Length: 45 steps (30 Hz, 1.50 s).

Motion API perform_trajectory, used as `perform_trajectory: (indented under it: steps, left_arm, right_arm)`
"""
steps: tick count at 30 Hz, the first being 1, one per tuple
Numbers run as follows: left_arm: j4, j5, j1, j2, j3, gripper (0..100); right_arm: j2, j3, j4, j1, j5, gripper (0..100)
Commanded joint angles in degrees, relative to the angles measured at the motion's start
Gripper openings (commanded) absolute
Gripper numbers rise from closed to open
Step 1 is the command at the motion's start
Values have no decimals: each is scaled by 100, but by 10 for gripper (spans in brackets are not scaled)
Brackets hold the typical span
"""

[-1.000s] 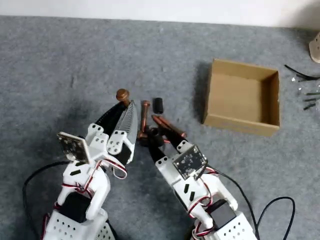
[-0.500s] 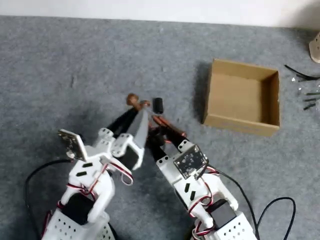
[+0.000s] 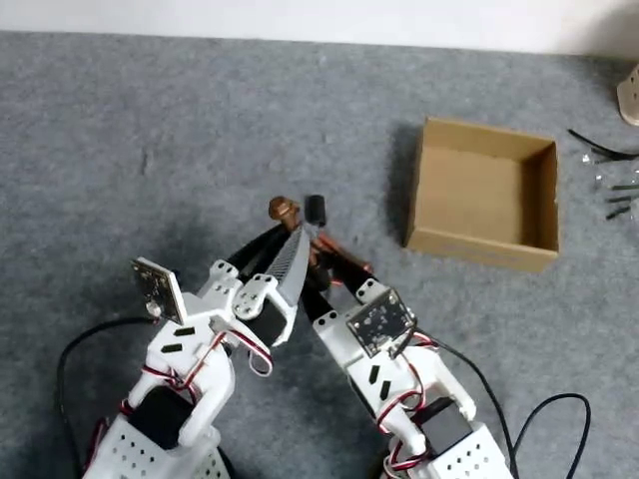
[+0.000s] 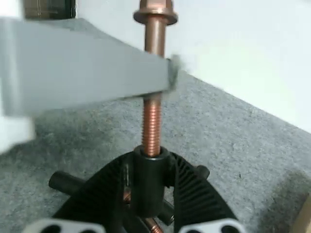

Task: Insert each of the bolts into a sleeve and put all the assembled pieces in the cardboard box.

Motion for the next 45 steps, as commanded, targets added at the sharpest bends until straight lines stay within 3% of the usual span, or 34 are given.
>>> perform_trajectory:
  steps: [1, 6, 14, 25, 31, 34, 39, 41, 45]
  left_arm:
    - [-158, 18, 84, -48, 180, 7]
    - [-149, 18, 84, -48, 268, 7]
    - [-132, 18, 84, -48, 409, 7]
    - [659, -185, 84, -48, 338, 7]
    - [1160, -985, 1138, -48, 418, 7]
    - [1196, -1222, 1226, -48, 409, 7]
    - [1196, -1196, 804, -48, 365, 7]
    - [1196, -879, 673, -48, 347, 10]
    - [1196, -290, 593, -48, 347, 143]
  right_arm:
    - [-31, 760, 110, 75, 62, 5]
    - [-48, 760, 295, 75, 527, 5]
    - [-75, 760, 303, 259, 545, 5]
    - [-84, 760, 207, 330, 527, 5]
    - [-84, 760, 57, 409, 132, 5]
    - [-84, 760, 57, 409, 132, 5]
    - [-84, 760, 57, 418, 132, 5]
    - [-84, 760, 57, 453, 132, 5]
    - [-84, 760, 57, 470, 132, 5]
